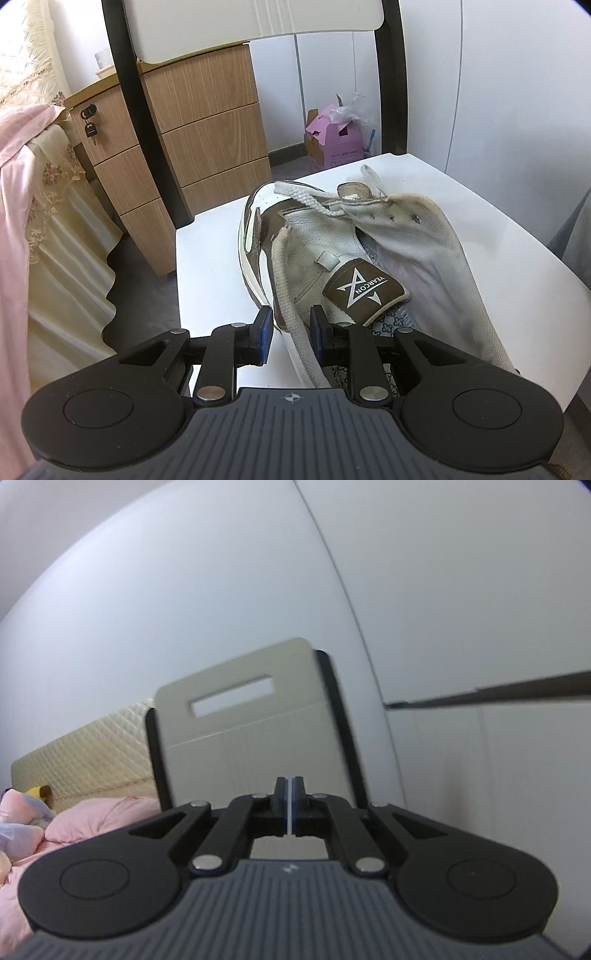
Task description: Lace up shoes with both hands
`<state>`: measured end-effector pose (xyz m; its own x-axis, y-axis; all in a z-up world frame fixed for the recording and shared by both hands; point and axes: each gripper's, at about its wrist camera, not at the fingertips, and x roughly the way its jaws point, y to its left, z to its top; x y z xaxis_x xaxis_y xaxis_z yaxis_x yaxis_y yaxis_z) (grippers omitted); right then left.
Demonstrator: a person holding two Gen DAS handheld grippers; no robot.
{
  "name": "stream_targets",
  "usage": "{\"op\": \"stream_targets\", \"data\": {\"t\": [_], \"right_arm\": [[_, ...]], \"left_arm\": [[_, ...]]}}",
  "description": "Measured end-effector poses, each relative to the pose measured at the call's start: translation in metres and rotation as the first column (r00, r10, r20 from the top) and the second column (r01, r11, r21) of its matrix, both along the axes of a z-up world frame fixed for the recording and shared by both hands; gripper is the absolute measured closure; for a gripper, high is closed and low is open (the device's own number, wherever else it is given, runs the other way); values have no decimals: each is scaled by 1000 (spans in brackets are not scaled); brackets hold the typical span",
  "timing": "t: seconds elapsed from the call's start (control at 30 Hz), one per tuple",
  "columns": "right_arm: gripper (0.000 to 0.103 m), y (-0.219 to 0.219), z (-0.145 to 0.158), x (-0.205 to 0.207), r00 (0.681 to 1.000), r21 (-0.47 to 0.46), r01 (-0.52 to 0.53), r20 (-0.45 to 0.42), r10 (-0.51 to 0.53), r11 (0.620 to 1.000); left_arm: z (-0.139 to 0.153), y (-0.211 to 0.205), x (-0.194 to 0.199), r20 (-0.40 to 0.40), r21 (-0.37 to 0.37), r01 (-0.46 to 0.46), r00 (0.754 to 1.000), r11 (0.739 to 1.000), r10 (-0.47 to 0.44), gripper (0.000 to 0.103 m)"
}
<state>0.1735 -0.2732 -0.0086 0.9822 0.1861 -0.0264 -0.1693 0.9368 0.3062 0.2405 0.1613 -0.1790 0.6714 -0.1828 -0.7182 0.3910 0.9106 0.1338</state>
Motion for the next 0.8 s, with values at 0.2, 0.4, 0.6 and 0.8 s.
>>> {"op": "stream_targets", "data": {"t": [0.2, 0.4, 0.6, 0.8], "right_arm": [[97, -25, -43, -5, 968, 20, -50, -247, 53, 999], [68, -3, -103, 23, 891, 106, -177, -405, 205, 978], [53, 39, -152, 83, 770, 242, -307, -506, 389, 921], [55, 48, -197, 140, 669, 422, -256, -573, 474, 870]], "left_arm": [[2, -15, -2, 6, 12, -2, 1000, 1000, 2, 79], [3, -13, -4, 13, 13, 14, 1000, 1000, -15, 79], [3, -12, -2, 16, 8, 30, 999, 1000, -30, 78], [5, 6, -3, 13, -2, 47, 999, 999, -47, 78]]}}
